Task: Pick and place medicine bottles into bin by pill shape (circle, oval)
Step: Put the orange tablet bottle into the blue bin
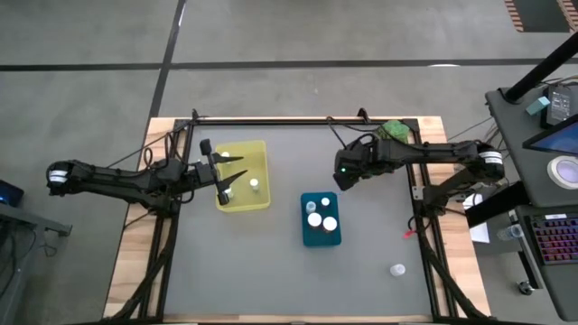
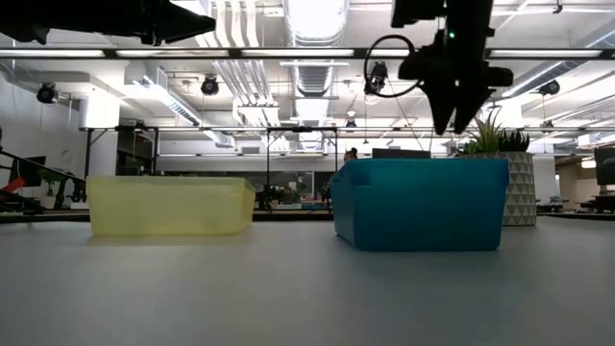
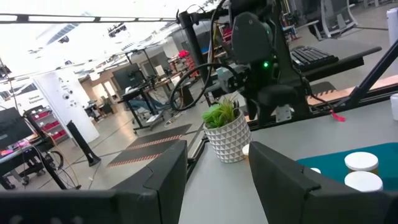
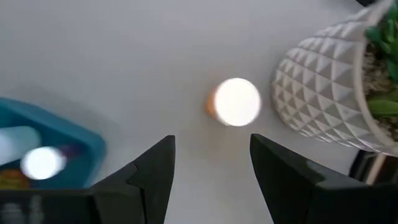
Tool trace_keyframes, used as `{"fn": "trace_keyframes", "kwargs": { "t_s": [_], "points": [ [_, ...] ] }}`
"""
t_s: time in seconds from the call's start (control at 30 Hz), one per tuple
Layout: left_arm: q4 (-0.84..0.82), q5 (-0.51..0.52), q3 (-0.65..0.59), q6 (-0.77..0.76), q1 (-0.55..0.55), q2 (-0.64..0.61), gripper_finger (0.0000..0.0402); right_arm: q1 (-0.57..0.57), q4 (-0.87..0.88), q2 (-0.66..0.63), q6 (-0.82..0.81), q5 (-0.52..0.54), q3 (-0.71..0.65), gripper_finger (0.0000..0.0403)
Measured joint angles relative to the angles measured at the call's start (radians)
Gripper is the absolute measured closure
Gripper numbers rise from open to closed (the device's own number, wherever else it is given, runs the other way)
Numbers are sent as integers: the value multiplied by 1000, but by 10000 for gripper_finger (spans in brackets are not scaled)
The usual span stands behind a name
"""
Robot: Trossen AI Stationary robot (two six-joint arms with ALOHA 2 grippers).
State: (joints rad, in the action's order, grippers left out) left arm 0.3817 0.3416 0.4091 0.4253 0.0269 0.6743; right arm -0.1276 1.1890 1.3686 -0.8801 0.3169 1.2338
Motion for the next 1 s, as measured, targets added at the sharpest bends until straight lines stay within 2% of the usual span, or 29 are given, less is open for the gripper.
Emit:
{"fn": "trace_keyframes", "kwargs": {
  "t_s": [0.37,0.47,0.6,0.83,1.0],
  "points": [
    [2,0,0,0,0,0,244,17,-30,-48,85,25,-113,202],
    [3,0,0,-8,0,1,244,37,-77,-93,83,25,-171,202],
    [44,0,0,-100,0,29,244,72,-187,-181,89,64,-275,202],
    [227,0,15,-217,0,190,244,127,-410,-361,155,179,-425,202],
    [237,4,100,-257,0,315,244,120,-453,-452,133,183,-468,202]
  ]
}}
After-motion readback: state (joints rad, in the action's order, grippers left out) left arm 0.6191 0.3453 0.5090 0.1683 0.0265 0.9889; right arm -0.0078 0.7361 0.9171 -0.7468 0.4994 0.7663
